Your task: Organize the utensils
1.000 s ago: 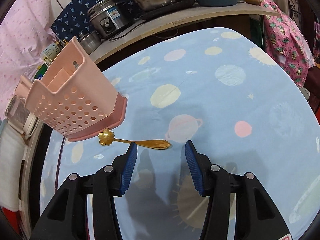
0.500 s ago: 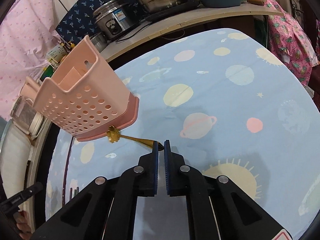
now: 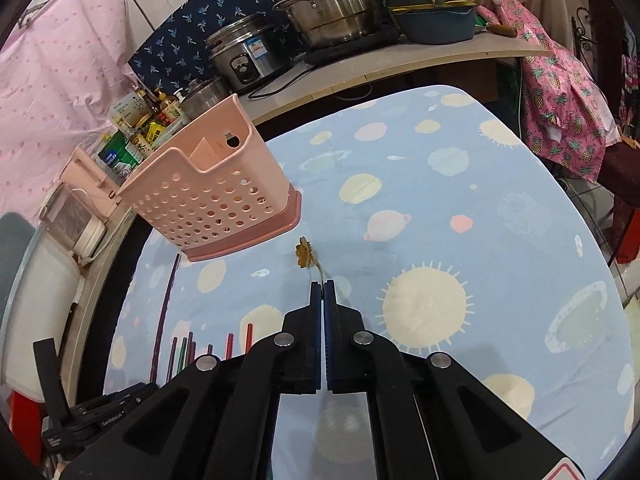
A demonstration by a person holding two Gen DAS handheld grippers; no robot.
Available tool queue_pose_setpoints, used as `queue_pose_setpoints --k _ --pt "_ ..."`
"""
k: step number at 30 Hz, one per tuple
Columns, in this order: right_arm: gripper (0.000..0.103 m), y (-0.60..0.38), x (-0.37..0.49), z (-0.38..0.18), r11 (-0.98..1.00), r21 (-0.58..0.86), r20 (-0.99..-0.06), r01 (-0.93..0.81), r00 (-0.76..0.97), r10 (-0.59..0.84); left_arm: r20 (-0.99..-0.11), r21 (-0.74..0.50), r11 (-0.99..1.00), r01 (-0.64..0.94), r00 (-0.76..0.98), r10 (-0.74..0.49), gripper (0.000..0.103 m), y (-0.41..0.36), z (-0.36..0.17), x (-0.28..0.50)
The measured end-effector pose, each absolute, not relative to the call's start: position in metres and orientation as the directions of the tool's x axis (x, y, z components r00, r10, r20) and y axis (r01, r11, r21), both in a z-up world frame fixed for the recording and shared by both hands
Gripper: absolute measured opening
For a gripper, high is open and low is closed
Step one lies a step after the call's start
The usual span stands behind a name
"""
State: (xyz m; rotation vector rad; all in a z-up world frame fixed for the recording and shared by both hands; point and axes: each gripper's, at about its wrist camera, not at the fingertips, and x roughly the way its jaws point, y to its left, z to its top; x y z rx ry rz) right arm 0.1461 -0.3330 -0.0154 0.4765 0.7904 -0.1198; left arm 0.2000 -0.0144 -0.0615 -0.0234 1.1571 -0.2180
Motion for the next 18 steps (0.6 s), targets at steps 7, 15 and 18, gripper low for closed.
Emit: queue_pose_setpoints --k 7,15,18 --pt "0.003 -0.326 0.131 0.003 0.899 0.342 -0.701 0.272 0.711 0.051 -0.900 -0.111 0.979 0.170 0.401 -0.172 0.007 -0.018 -0.051 0.195" --pt "0.003 -0.322 0.136 0.060 0.926 0.302 -0.627 0.227 0.779 0.014 -0.818 -0.109 0.977 0.182 0.542 -0.192 0.007 -0.013 0.033 0.202" --pt "0.003 -0.320 0.144 0.080 0.934 0.290 -0.594 0.208 0.804 0.005 -0.775 -0.101 0.977 0.188 0.601 -0.196 0.007 -0.012 0.074 0.218"
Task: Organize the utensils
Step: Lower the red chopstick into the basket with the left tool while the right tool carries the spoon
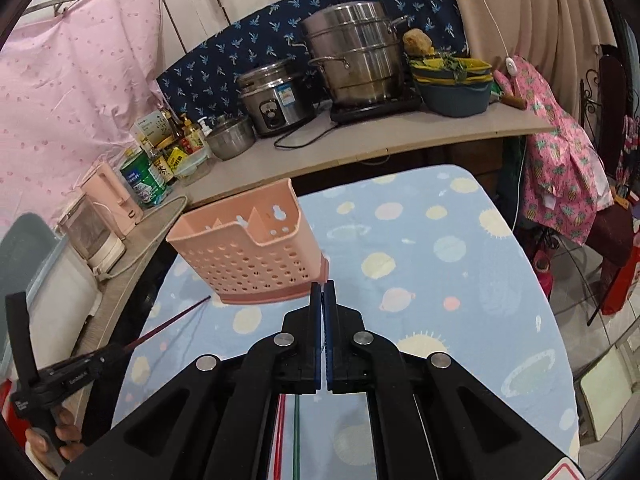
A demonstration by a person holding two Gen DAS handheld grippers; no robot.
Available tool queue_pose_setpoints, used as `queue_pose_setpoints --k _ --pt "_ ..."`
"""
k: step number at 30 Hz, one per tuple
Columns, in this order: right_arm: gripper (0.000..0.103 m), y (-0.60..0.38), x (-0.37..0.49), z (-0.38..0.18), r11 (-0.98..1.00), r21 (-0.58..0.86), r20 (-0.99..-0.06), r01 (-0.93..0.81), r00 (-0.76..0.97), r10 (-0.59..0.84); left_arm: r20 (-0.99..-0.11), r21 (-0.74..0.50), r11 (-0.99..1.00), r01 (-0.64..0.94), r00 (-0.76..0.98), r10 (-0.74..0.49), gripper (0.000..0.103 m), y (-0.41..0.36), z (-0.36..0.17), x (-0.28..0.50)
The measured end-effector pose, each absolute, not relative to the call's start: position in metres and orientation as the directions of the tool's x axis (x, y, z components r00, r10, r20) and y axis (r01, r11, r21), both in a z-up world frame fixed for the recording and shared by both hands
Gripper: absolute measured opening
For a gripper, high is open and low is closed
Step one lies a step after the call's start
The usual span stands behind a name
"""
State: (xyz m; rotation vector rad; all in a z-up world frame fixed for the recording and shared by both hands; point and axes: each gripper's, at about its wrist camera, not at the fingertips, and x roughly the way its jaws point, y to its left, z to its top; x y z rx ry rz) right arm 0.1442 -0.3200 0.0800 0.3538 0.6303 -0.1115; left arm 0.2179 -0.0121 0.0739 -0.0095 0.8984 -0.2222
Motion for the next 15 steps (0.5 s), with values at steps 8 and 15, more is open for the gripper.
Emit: queue_pose_setpoints --k 8,15 --pt "0.003 -0.313 0.181 0.128 0.951 0.260 -0.525 0.168 0.851 -0.006 -0.639 -0.099 0.977 0.190 0.740 -0.209 0.007 -0.020 0.176 0.262" --pt "0.003 -0.310 0.227 0.150 0.956 0.256 -0.501 0.145 0.865 0.003 -0.517 -0.121 0.973 0.195 0.825 -0.229 0.007 -0.036 0.253 0.291"
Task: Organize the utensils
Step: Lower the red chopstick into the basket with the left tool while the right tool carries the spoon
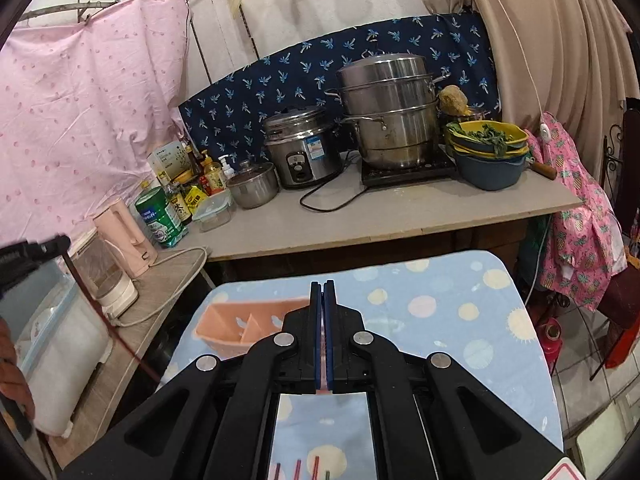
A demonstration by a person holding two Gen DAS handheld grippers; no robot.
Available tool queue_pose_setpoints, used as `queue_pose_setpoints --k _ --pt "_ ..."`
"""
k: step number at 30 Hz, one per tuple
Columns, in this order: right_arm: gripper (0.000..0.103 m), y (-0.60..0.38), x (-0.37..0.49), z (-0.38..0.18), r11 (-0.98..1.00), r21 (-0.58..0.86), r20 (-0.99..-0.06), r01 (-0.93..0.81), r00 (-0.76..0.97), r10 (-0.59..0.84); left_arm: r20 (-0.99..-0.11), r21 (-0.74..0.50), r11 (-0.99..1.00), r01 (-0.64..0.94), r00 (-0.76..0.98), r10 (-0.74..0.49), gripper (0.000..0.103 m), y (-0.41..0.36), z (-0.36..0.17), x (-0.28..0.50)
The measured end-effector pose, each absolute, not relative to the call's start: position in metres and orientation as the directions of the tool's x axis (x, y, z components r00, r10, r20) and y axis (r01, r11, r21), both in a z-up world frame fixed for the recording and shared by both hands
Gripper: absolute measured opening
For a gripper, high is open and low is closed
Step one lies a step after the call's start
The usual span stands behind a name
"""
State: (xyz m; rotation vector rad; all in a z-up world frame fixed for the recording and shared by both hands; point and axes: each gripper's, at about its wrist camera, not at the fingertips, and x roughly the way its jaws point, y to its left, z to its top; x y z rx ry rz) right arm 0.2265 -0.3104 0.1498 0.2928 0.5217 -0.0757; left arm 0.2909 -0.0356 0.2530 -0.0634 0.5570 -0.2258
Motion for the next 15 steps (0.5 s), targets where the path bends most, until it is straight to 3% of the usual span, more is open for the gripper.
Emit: queue_pose_setpoints --k 6,15 --pt "0.003 -0.306 0.265 0.146 0.962 0.230 -0.523 0.146 0.852 -0.005 -0.475 -0.128 0.967 0.222 0.842 -0.256 0.007 -0.059 0.279 0.314" --pt "0.003 -0.303 0.297 0.107 0.963 0.218 -0.591 0.155 0.807 0.004 -0.513 -0.114 0.963 0.242 0.816 -0.266 0.007 -0.088 0.251 0.346"
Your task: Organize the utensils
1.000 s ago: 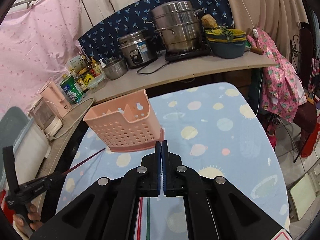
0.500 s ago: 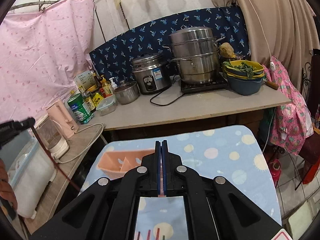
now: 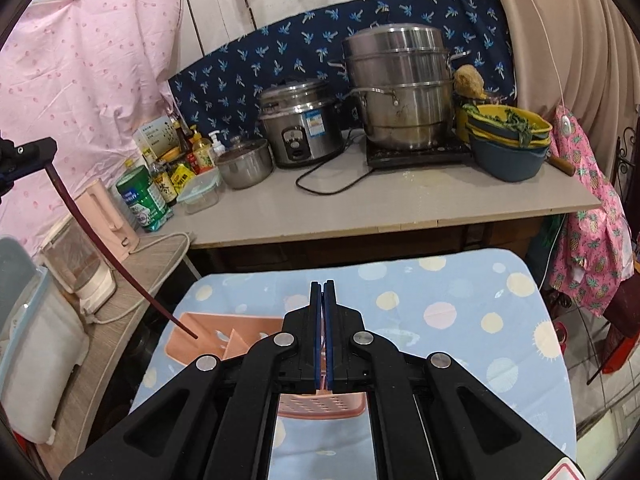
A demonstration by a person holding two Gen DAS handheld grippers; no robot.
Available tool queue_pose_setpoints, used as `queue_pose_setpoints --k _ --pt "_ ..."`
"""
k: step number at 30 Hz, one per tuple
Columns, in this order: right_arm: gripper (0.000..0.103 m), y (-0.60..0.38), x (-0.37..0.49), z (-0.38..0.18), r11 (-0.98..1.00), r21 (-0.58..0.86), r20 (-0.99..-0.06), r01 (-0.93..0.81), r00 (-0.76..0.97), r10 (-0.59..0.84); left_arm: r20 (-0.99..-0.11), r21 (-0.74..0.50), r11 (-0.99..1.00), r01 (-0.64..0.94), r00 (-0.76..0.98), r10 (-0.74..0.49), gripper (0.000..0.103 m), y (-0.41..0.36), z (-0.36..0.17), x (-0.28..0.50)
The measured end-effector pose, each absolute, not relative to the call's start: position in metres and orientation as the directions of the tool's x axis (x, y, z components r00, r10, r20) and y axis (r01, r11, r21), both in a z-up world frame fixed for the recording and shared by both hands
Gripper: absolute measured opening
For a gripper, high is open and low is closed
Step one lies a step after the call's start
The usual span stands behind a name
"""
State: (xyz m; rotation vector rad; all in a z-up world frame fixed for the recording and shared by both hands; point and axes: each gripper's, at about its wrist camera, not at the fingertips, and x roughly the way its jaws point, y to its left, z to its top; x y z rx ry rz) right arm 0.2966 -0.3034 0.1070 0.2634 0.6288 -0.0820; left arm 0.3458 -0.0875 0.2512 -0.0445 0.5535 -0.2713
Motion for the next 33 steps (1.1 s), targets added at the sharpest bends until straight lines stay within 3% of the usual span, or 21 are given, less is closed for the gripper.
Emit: queue_pose_setpoints --k 3,4,6,7,8,10,17,33 --pt "0.004 -0.306 0.300 0.095 0.960 0.226 -0.614 0.166 0.789 0.008 -0.547 -0.121 0.963 0.241 0.793 -0.267 0.007 -0.088 0.234 0.351" --pt "0.010 -0.307 0.299 0.095 0.958 0.227 -0.613 0.174 0.790 0.002 -0.554 -0.124 0.963 0.238 0.789 -0.266 0.008 -0.087 0.229 0.352" --pt "0.032 -0.309 0.293 0.098 0.954 0.239 -0.598 0.184 0.801 -0.005 -0.571 -0.135 0.965 0.223 0.779 -0.260 0.017 -0.081 0.220 0.353" --pt "0.043 -0.310 0.288 0.101 0.953 0.241 -0.589 0.185 0.808 -0.008 -0.577 -0.144 0.966 0.215 0.775 -0.258 0.035 -0.078 0.217 0.353" --pt "0.044 -0.310 0.283 0.103 0.953 0.240 -0.584 0.185 0.812 -0.011 -0.581 -0.152 0.968 0.200 0.774 -0.252 0.055 -0.073 0.214 0.351" --pt "0.045 -0.311 0.273 0.109 0.954 0.238 -0.578 0.182 0.816 -0.011 -0.577 -0.172 0.968 0.181 0.778 -0.248 0.066 -0.062 0.211 0.342" --pt "0.060 -0.306 0.205 0.117 0.950 0.255 -0.572 0.178 0.820 0.000 -0.612 -0.110 0.975 0.191 0.760 -0.218 0.066 -0.038 0.190 0.286" --pt "0.060 -0.262 0.032 0.023 0.943 0.237 -0.693 0.235 0.721 -0.005 -0.773 -0.014 0.977 0.214 0.617 -0.146 0.066 -0.004 0.053 0.134"
